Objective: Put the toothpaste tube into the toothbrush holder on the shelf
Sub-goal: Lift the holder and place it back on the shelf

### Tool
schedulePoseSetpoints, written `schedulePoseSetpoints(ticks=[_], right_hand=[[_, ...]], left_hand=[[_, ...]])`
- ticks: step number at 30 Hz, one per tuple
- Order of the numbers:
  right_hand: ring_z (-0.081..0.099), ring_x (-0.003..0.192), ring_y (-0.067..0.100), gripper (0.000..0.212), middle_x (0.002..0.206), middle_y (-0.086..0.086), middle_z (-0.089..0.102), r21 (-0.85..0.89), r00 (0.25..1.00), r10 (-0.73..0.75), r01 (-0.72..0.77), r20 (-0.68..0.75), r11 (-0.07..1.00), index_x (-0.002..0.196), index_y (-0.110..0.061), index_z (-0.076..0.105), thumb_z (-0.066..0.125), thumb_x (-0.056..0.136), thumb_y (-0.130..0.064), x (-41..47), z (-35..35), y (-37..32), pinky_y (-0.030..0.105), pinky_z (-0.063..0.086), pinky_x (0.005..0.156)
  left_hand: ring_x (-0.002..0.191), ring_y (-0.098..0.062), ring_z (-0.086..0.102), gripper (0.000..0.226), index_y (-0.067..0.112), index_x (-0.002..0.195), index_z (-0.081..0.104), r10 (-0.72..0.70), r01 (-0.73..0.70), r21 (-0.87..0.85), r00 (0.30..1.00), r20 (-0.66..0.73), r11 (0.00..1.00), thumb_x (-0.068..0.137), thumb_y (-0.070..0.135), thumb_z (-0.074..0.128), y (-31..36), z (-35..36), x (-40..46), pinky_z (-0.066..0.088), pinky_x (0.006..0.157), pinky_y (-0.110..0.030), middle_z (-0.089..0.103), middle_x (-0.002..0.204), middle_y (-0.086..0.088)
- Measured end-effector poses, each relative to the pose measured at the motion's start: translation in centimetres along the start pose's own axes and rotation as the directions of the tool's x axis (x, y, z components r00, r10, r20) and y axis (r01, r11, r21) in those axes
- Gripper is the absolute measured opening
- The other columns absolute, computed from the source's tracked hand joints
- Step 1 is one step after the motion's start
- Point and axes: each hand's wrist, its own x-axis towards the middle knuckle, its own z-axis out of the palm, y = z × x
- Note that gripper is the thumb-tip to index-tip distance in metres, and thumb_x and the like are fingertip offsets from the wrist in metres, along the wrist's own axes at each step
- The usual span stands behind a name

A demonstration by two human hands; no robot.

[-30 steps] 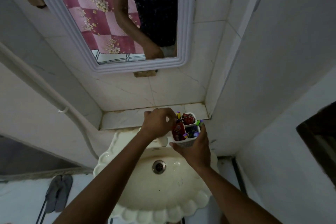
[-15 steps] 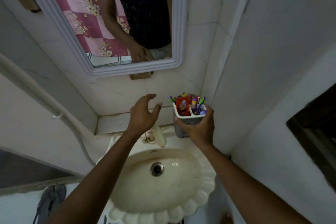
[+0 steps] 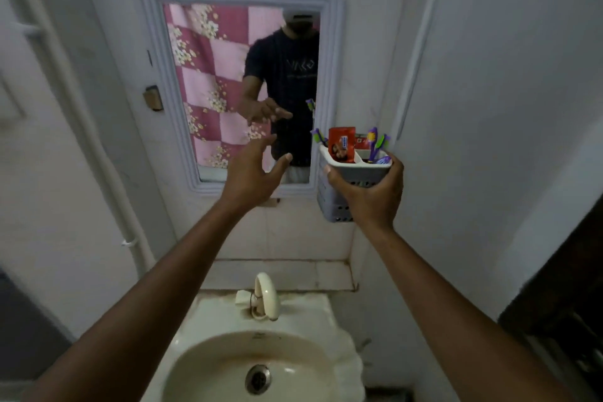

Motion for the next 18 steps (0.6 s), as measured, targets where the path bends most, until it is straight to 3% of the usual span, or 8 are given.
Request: schedulePoseSetpoints(ticks=[5, 7, 10, 11, 14, 16, 18], right_hand=[[0.068, 0.123, 0.018, 0.113, 0.135, -0.003, 0.067, 0.069, 0.995, -0.103, 0.104, -0.016, 0.992, 0.145, -0.023, 0.057, 0.101, 0.051, -0.069, 4.8, -1.6, -7.9, 0.043, 0.064, 0.099], [0.069, 0.122, 0.018, 0.113, 0.134, -0.004, 0.069, 0.105, 0.986, -0.162, 0.165, -0.038, 0.981, 0.143, -0.023, 0.058, 0.099, 0.050, -0.072, 6.7, -2.4, -11.4, 0.040, 0.064, 0.099], [0.071, 0.114, 0.009, 0.105, 0.129, -0.008, 0.071, 0.155, 0.976, -0.210, 0.215, -0.051, 0.964, 0.136, -0.028, 0.060, 0.098, 0.050, -0.074, 9.1, -3.5, -16.4, 0.032, 0.065, 0.094], [0.071, 0.110, 0.003, 0.100, 0.126, -0.011, 0.071, 0.167, 0.972, -0.229, 0.235, -0.053, 0.958, 0.133, -0.031, 0.060, 0.097, 0.051, -0.075, 9.8, -3.8, -17.9, 0.028, 0.064, 0.093], [0.071, 0.109, 0.004, 0.097, 0.124, -0.012, 0.071, 0.192, 0.955, -0.283, 0.296, -0.092, 0.936, 0.130, -0.029, 0.062, 0.097, 0.053, -0.075, 11.7, -4.6, -21.9, 0.029, 0.064, 0.094], [0.072, 0.111, 0.008, 0.098, 0.124, -0.010, 0.072, 0.201, 0.940, -0.316, 0.337, -0.128, 0.920, 0.132, -0.026, 0.064, 0.097, 0.053, -0.075, 12.8, -5.1, -24.1, 0.031, 0.065, 0.094], [0.072, 0.111, 0.007, 0.097, 0.124, -0.011, 0.072, 0.223, 0.928, -0.343, 0.369, -0.146, 0.902, 0.130, -0.027, 0.063, 0.096, 0.053, -0.076, 13.9, -5.4, -26.3, 0.031, 0.065, 0.094]], left_hand=[[0.131, -0.022, 0.064, 0.051, 0.025, 0.142, 0.061, 0.139, -0.142, -0.018, 0.984, -0.112, 0.990, 0.098, 0.050, 0.068, 5.2, -4.8, 3.0, 0.052, 0.108, -0.043, 0.067, 0.145, -0.003], [0.131, -0.018, 0.062, 0.046, 0.026, 0.143, 0.062, 0.217, -0.224, -0.022, 0.962, -0.165, 0.974, 0.100, 0.040, 0.072, 7.8, -6.7, 4.4, 0.049, 0.106, -0.031, 0.065, 0.147, -0.004], [0.115, -0.006, 0.060, 0.042, 0.020, 0.141, 0.065, 0.235, -0.250, -0.055, 0.951, -0.201, 0.967, 0.102, 0.034, 0.070, 11.3, -9.4, 6.4, 0.044, 0.094, -0.007, 0.069, 0.138, 0.000], [0.113, -0.007, 0.062, 0.041, 0.019, 0.140, 0.065, 0.235, -0.256, -0.079, 0.949, -0.209, 0.964, 0.103, 0.036, 0.070, 12.1, -10.1, 7.1, 0.049, 0.095, -0.010, 0.070, 0.135, 0.002], [0.127, -0.020, 0.063, 0.053, 0.021, 0.146, 0.060, 0.247, -0.269, -0.052, 0.933, -0.261, 0.962, 0.101, 0.049, 0.067, 14.0, -12.3, 9.2, 0.055, 0.106, -0.047, 0.066, 0.142, -0.003], [0.139, -0.024, 0.055, 0.058, 0.022, 0.149, 0.058, 0.306, -0.299, 0.071, 0.898, -0.317, 0.951, 0.101, 0.053, 0.065, 14.9, -13.4, 10.6, 0.043, 0.117, -0.053, 0.062, 0.150, -0.004], [0.144, -0.025, 0.050, 0.058, 0.020, 0.149, 0.058, 0.373, -0.342, 0.148, 0.851, -0.370, 0.928, 0.102, 0.053, 0.063, 16.1, -14.4, 12.1, 0.034, 0.122, -0.050, 0.059, 0.153, -0.004]])
